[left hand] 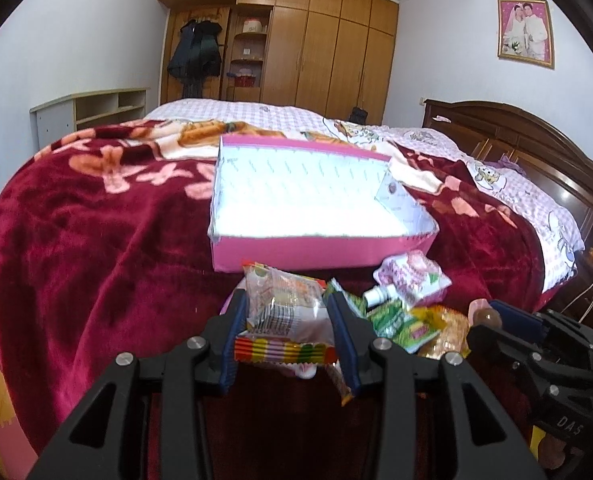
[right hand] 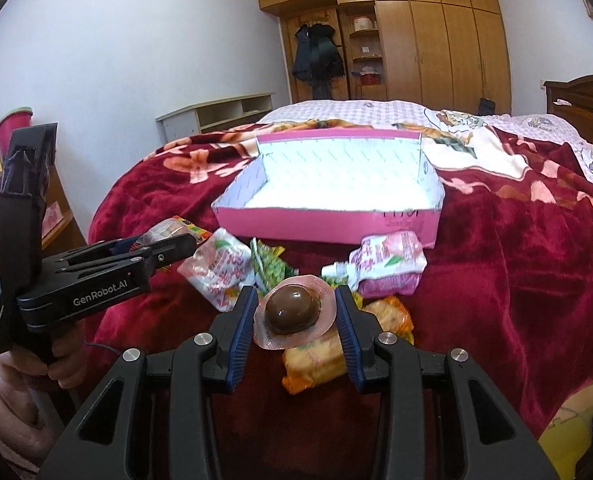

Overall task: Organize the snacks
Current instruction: 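Lift both held snacks and carry them over the pink box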

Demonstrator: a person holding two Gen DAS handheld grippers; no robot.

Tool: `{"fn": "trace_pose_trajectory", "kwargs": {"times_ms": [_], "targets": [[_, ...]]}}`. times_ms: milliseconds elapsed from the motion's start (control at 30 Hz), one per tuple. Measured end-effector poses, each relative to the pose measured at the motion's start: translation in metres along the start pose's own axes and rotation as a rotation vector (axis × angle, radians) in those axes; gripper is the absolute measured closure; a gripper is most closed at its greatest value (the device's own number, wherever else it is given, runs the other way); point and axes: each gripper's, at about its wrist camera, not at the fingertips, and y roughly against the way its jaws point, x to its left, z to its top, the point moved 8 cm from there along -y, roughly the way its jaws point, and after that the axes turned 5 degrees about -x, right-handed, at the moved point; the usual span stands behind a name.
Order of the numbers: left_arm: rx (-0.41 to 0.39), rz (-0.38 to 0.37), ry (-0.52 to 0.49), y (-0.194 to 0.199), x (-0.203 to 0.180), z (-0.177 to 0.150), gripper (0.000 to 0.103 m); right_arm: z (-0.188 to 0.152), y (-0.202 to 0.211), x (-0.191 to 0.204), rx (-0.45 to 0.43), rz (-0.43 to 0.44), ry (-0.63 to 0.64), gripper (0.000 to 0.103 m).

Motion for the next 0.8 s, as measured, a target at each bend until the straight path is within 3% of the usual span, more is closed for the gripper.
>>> {"fn": "trace_pose_trajectory", "kwargs": {"times_ms": [800], "targets": [[-0.058, 0.016, -0.028, -0.064, -0.005, 0.079, 0.06, 0.079, -0.046, -0.039, -0.062, -0.04, 0.017, 0.063]]}}
